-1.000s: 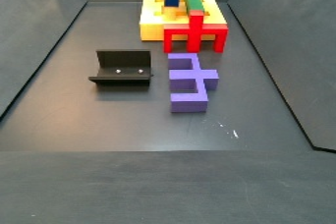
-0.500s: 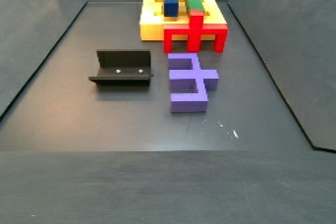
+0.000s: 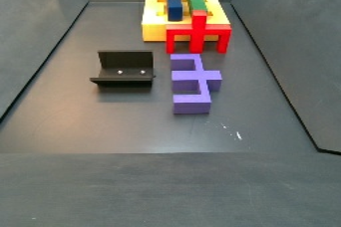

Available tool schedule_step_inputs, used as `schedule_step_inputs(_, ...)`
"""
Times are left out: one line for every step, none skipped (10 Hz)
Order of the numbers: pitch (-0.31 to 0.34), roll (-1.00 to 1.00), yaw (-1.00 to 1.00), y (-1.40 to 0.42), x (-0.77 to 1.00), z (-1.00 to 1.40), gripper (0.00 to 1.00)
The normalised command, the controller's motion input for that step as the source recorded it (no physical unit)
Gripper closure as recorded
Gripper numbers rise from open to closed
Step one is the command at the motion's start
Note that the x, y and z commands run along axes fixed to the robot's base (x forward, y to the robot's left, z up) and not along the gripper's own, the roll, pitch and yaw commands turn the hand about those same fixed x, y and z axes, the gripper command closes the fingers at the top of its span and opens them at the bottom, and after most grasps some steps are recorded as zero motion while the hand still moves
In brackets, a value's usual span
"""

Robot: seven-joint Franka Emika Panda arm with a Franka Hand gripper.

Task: Pick up the blue object. Move up. Move to above the board. Insert the blue object.
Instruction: Insert the blue object.

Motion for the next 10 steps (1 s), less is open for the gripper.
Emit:
schedule_step_inputs(0.0,0.19,0.05,-0.06,0.2,-0.33,1.0)
schedule_step_inputs(0.011,0.18,0.05,0.0,0.25,-0.33,1.0)
schedule_step_inputs(0.017,0.15,0.03,0.0,0.29,-0.34,1.0)
schedule_step_inputs(0.009,0.12,0.0,0.0,0.23,-0.37,1.0)
schedule_step_inputs(0.0,0.08,0.0,0.0,0.17,-0.4,1.0)
schedule_step_inputs(0.0,0.05,0.0,0.0,0.15,-0.41,1.0)
schedule_step_inputs(0.0,0.0,0.0,-0.11,0.13,-0.34,1.0)
schedule_step_inputs(0.0,0.0,0.0,-0.23,0.17,-0.29,1.0)
schedule_step_inputs(0.0,0.0,0.0,-0.21,0.15,-0.34,1.0)
schedule_step_inputs(0.0,0.0,0.0,-0.19,0.11,-0.33,1.0)
